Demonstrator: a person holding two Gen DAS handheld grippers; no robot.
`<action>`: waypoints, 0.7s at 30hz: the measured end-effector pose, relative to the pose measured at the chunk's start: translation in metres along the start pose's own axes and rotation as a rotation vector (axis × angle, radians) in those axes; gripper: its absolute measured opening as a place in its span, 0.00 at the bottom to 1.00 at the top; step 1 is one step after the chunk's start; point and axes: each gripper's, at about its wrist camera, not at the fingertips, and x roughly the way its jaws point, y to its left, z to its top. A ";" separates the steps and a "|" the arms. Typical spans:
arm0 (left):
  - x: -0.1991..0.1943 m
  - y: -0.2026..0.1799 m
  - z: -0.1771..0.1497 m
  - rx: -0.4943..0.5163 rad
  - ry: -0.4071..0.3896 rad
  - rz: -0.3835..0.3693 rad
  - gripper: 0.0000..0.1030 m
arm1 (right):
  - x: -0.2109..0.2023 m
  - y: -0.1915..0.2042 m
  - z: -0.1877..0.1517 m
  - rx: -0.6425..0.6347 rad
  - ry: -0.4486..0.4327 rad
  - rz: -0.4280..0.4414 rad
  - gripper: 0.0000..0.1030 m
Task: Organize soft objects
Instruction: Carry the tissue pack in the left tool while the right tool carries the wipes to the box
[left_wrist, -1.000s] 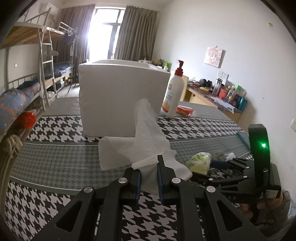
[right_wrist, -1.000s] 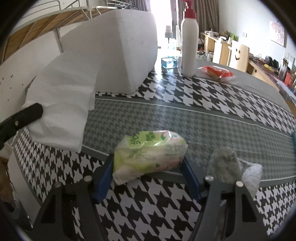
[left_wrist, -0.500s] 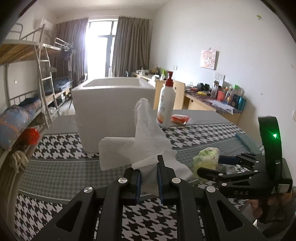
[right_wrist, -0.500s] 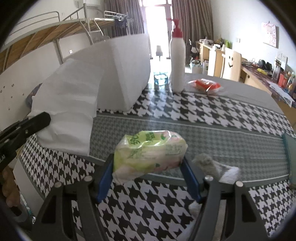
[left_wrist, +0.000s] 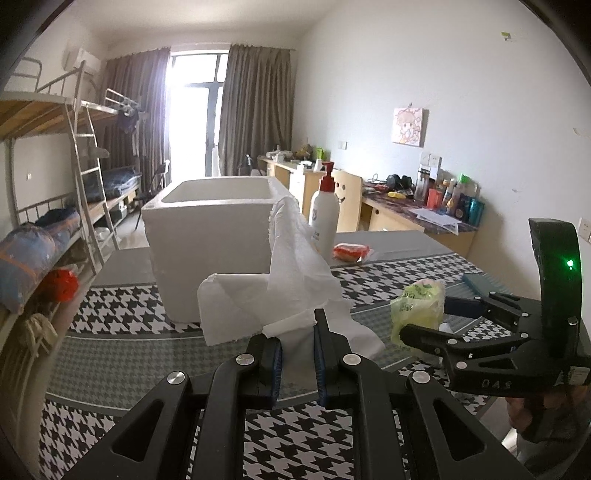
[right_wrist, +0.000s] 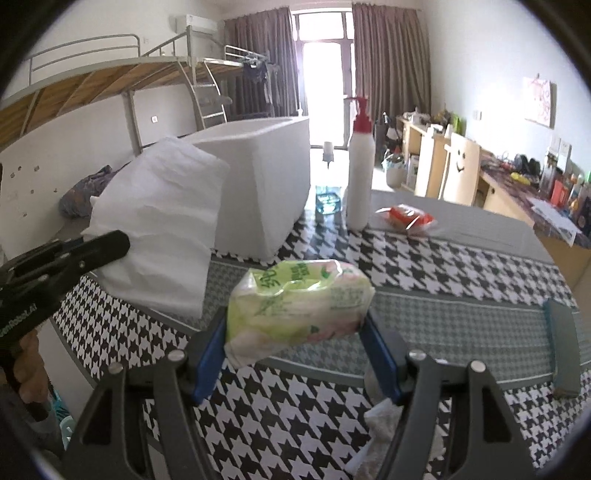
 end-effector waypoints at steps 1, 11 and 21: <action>-0.001 -0.001 0.001 0.001 -0.002 -0.001 0.15 | -0.002 0.000 0.001 0.000 -0.005 -0.010 0.71; -0.008 -0.006 0.014 0.011 -0.035 0.001 0.15 | -0.021 -0.007 0.010 0.024 -0.073 0.005 0.71; -0.016 -0.013 0.033 0.030 -0.080 0.003 0.15 | -0.039 -0.003 0.027 -0.001 -0.142 -0.010 0.71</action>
